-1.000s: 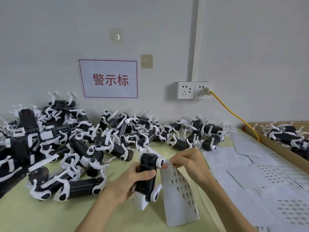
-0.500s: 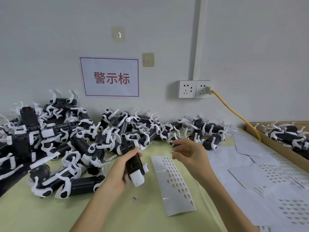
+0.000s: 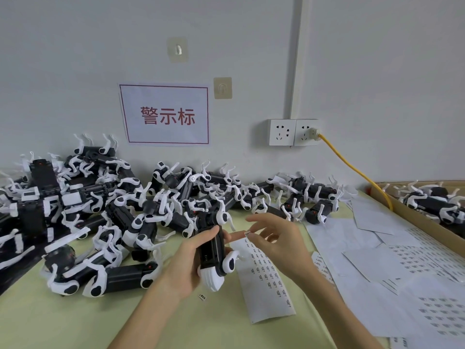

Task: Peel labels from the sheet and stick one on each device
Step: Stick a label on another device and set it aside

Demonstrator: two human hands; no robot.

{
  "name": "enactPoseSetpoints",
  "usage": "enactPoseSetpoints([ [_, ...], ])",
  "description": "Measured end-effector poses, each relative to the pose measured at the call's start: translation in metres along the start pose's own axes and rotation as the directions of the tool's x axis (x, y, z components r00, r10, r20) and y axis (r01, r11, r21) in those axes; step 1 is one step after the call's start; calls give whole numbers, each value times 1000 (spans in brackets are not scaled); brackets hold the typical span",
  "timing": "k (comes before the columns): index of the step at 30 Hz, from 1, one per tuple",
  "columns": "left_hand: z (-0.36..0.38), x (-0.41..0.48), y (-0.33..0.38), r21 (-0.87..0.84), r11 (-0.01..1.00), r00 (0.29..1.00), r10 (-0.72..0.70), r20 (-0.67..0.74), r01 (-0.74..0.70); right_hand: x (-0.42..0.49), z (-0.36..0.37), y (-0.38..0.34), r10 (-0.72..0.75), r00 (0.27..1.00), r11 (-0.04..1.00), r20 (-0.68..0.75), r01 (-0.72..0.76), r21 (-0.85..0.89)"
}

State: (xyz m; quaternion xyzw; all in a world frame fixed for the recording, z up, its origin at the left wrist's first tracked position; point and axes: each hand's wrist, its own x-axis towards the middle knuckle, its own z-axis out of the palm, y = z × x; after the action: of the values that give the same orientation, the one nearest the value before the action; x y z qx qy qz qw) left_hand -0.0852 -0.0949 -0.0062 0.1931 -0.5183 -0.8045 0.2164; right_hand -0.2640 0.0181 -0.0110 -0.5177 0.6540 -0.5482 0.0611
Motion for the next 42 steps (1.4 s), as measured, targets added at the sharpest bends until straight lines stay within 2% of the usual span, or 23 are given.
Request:
enactPoseSetpoints([
  [5,5,2,-3,8,1000,999,-9,35,9,0,2,2,19,1000,1000,-22,-19,-20],
  [8,4,4,-6,-27,1000,1000,17,25,-16,0,4,1,144,989,987,-44,-140,84],
  [11,5,4,-8,-34,998,998,61,34,-60,1,4,-1,314,945,893,95,-327,307],
  [14,7,3,-9,-25,995,994,96,42,-95,-2,6,-4,379,901,776,209,-433,458],
  [18,7,4,-10,7,993,991,120,62,-121,-3,12,-5,415,885,702,212,-459,544],
  [22,7,5,-11,117,979,985,161,66,-168,-4,14,-2,431,890,728,149,-440,526],
  [29,6,8,-13,167,968,981,179,69,-188,-3,17,3,484,860,654,162,-478,587],
  [32,5,9,-15,190,966,985,167,42,-172,-3,18,4,474,873,680,116,-447,582],
  [35,7,11,-16,158,971,984,176,27,-178,-5,19,0,351,936,848,-23,-307,432],
  [37,8,12,-16,86,984,988,157,-7,-155,-8,23,-4,239,970,929,-33,-219,298],
  [42,2,19,-18,-18,996,994,85,-73,-87,-11,30,-6,158,987,955,-26,-146,257],
])
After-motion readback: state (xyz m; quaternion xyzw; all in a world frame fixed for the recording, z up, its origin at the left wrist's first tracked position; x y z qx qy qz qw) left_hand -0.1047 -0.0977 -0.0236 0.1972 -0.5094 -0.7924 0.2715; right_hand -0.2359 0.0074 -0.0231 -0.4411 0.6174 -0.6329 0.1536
